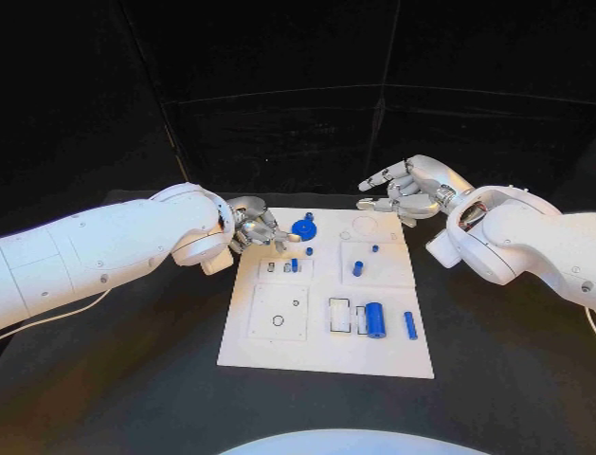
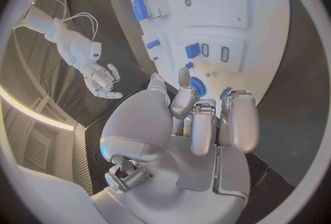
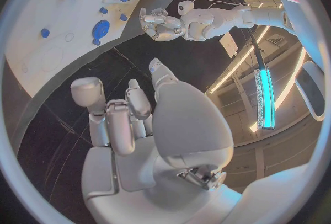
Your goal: Assemble the parts on the task board
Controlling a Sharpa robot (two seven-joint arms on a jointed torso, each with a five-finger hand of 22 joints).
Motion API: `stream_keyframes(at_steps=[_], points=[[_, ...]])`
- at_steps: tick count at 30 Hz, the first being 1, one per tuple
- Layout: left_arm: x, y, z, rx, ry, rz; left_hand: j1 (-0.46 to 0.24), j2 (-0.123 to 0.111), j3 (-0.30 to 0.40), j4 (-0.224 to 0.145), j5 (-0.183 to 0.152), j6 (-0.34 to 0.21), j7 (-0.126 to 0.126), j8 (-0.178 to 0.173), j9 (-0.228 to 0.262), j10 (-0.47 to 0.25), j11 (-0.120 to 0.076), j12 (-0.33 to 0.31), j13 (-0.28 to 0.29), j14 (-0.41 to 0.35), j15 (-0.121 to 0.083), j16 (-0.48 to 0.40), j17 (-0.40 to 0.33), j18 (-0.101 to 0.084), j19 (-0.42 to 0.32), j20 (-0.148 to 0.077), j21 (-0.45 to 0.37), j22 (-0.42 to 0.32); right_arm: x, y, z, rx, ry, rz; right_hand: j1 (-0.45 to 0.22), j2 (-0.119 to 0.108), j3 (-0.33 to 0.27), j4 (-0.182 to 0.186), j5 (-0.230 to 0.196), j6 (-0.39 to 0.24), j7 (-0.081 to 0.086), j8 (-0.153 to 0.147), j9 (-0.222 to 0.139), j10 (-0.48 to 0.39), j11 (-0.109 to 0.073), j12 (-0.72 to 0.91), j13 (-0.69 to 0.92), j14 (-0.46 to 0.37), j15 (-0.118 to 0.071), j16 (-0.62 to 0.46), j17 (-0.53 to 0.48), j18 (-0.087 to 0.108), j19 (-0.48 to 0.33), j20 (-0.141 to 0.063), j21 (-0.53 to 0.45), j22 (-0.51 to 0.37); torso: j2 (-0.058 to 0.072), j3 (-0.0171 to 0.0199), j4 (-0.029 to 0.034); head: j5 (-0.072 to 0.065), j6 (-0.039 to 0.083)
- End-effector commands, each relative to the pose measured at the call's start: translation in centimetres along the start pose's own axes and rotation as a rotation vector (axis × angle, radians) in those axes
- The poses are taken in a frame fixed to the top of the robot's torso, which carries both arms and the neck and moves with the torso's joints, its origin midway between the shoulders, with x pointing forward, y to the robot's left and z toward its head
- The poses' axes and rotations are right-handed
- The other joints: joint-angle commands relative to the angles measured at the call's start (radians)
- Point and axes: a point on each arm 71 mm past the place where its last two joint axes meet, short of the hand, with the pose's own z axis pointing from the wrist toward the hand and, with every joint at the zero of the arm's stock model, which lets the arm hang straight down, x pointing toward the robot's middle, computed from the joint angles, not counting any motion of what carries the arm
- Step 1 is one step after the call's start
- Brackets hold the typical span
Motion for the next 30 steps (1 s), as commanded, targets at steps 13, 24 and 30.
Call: stream_keyframes(at_steps=[13, 24, 30], points=[[0.4, -0.9, 1.7, -0.189, 0.023, 0.205, -0.015, -0.002, -0.021, 0.003, -0.003, -0.025, 0.001, 0.021, 0.029, -0.006, -0.003, 0.005, 0.0, 0.105, -0.004, 0.003, 0.263, -0.018, 0.011, -0.001, 0.012, 0.014, 0.5, 0.1, 0.7, 0.026, 0.037, 0.002, 0.0, -0.002, -0.013, 0.003, 0.013, 0.007, -0.003, 0.007, -0.002, -0.004, -0.003, -0.007, -0.005, 0.08, -0.01, -0.007, 0.163, 0.015, -0.011, 0.0, -0.01, -0.01, 0.002, 0.0, -0.0012, 0.002, -0.012], [1.3, -1.6, 2.8, -0.203, 0.051, 0.233, -0.018, -0.001, -0.027, 0.003, -0.003, -0.035, 0.003, 0.025, 0.037, -0.012, -0.002, 0.001, -0.005, 0.105, -0.003, 0.003, 0.263, -0.021, 0.014, 0.0, 0.019, 0.026, 0.8, 0.1, 1.1, 0.028, 0.043, -0.011, -0.009, -0.001, -0.021, 0.008, 0.018, 0.004, -0.003, 0.006, -0.003, -0.006, -0.002, -0.01, -0.01, 0.079, -0.011, -0.01, 0.158, 0.016, -0.015, -0.001, -0.016, -0.02, 0.002, -0.0007, -0.0019, 0.003, -0.019], [1.9, -2.1, 3.2, -0.206, 0.074, 0.251, -0.016, 0.0, -0.027, 0.002, -0.003, -0.037, 0.003, 0.026, 0.041, -0.014, -0.002, -0.002, -0.008, 0.105, -0.003, 0.003, 0.263, -0.021, 0.015, 0.0, 0.021, 0.03, 0.9, 0.2, 1.3, 0.026, 0.047, -0.012, -0.01, 0.0, -0.023, 0.009, 0.022, 0.003, -0.003, 0.006, -0.003, -0.009, -0.003, -0.013, -0.013, 0.078, -0.011, -0.012, 0.155, 0.017, -0.017, -0.001, -0.019, -0.025, 0.002, -0.0001, -0.0025, 0.001, -0.022]])
